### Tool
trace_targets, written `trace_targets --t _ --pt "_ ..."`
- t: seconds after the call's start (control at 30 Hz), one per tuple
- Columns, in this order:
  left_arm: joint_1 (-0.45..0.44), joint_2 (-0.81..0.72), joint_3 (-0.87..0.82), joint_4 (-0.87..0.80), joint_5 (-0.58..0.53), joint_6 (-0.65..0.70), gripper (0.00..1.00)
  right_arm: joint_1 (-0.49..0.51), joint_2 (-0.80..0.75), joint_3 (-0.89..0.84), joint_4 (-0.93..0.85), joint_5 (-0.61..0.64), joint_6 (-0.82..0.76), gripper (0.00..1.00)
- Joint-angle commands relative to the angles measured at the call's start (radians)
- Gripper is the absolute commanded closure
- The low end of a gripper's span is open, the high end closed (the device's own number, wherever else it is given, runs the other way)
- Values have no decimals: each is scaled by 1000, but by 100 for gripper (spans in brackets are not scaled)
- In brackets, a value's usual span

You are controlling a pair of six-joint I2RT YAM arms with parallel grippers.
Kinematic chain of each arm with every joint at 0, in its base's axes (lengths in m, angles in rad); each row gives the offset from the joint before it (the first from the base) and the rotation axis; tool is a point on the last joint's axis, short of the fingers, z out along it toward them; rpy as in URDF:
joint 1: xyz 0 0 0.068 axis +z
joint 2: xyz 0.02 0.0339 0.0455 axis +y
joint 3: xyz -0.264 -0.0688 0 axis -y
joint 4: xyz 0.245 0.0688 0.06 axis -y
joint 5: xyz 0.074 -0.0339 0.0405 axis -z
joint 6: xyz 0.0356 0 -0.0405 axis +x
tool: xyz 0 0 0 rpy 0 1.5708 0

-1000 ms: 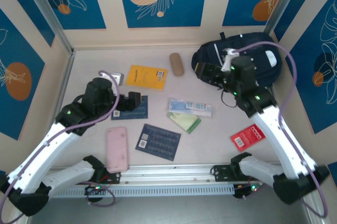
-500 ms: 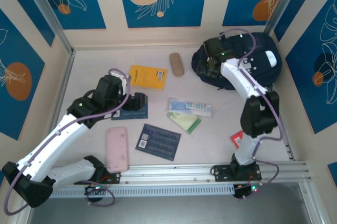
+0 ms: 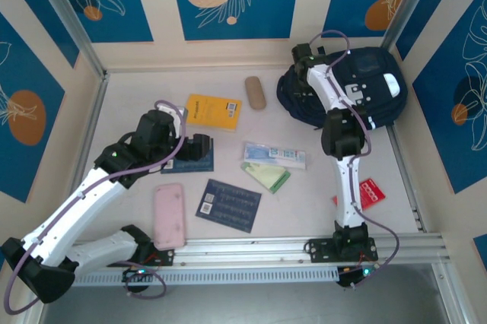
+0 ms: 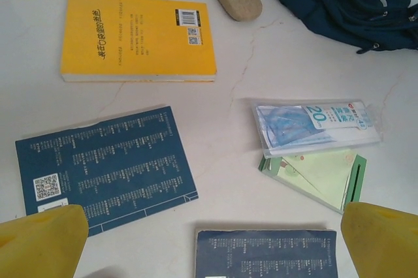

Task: Pack the student bag

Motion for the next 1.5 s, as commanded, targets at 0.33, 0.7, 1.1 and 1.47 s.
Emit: trace_targets --t 0.33,0.7,1.1,1.47 --pt "-2 41 -14 24 42 11 0 -21 126 115 -116 97 -38 100" --pt "-3 68 -15 17 36 3 0 50 -280 -144 33 21 -81 100" --pt "-2 83 -39 76 201 59 1 15 -706 -578 217 -449 115 100" --pt "-99 182 98 62 276 24 11 15 -910 -812 357 -757 291 100"
